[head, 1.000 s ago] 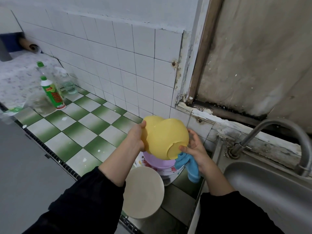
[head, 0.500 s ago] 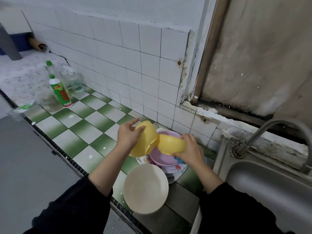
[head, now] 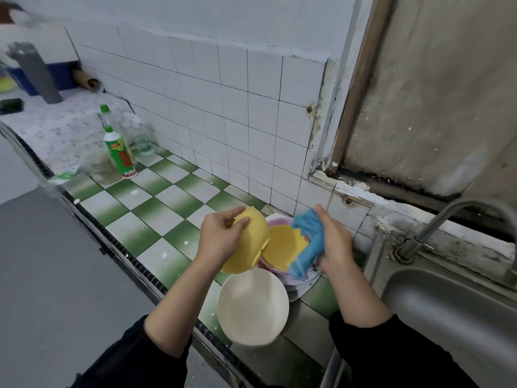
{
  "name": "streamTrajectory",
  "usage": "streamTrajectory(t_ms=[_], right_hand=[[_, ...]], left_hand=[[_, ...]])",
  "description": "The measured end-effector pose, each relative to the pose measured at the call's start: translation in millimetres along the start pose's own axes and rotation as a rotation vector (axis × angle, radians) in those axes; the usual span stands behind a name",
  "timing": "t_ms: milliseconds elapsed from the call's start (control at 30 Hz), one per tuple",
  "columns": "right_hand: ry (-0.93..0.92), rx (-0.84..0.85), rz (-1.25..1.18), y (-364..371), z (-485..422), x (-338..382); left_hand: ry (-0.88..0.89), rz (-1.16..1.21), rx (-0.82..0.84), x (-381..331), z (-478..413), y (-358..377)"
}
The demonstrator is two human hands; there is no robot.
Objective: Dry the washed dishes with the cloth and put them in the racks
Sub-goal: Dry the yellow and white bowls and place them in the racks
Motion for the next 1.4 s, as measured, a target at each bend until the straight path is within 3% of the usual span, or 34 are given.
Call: streamTrajectory(t_ms=[67,100,200,267,300,333,433,467,600,667,700,767,800,833,900,1033,1100,1167,1267,1333,1400], right_hand=[[-0.073,0.102,-0.101,17,26,11],[-0.194,0.164,-0.02,24,39,11],[-0.834,0.355,0.464,40,77,4],[-1.272,0.293,0.764,42,83,6],[-1.353,0.208,0.782,43,81,11],[-1.3,0.151,0.703,44,79,18],[-0.733,0.139,0.289,54,75,33],[-0.685,0.156,0.296,57,79,35],[-1.239,0.384,0.662,56,106,18],[-1.2,0.421,0.641,55,100,17],[-1.05,0.381,0.546,56,95,25],[-0.582,0.324,0.317,59,83,52],[-0.434,0.304,0.284,61,78,63],[-0.413,0.295,0.331,63,78,71],[-0.648,0.304,0.46,68,90,71],[-1.41,0.305,0.716,66,125,30],[-1.581,0.234,0.712,61,126,17],[-1.49,0.179,0.542,57,124,10],[-1.207,0.091,0.237,61,129,15],[-0.962,0.065,0.111,66,129,28],[-0.902,0.1,0.08,68,129,34]], left_hand=[[0.007,0.055,0.008,-10,11,3],[0.007,0.087,0.015,-14,17,6],[0.023,0.172,-0.014,-29,33,12],[0.015,0.298,-0.034,-40,42,12],[0.022,0.373,-0.029,-47,47,10],[0.036,0.436,-0.016,-55,51,7],[0.092,0.518,0.005,-71,60,3],[0.092,0.526,-0.024,-73,62,2],[-0.005,0.663,-0.185,-71,65,0],[0.011,0.699,-0.189,-70,70,-2],[0.039,0.685,-0.19,-70,73,-2],[0.113,0.637,-0.176,-73,79,-2],[0.141,0.609,-0.164,-74,81,-1],[0.157,0.595,-0.158,-75,83,0],[0.137,0.602,-0.192,-81,84,0],[-0.056,0.838,-0.245,-94,76,-13],[-0.094,0.9,-0.228,-96,75,-20],[-0.084,0.911,-0.225,-96,77,-23],[-0.055,0.929,-0.215,-97,77,-25],[-0.04,0.945,-0.21,-98,76,-25],[-0.034,0.966,-0.218,-100,74,-25]])
Point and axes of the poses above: each hand's wrist, its own z-axis away from the middle knuckle, its own y-axis out of the palm, x = y × z, the point moved 1 cm from there along -z, towards the middle knuckle, and after that the axes turned 4 degrees about z, right-handed, at the moved point
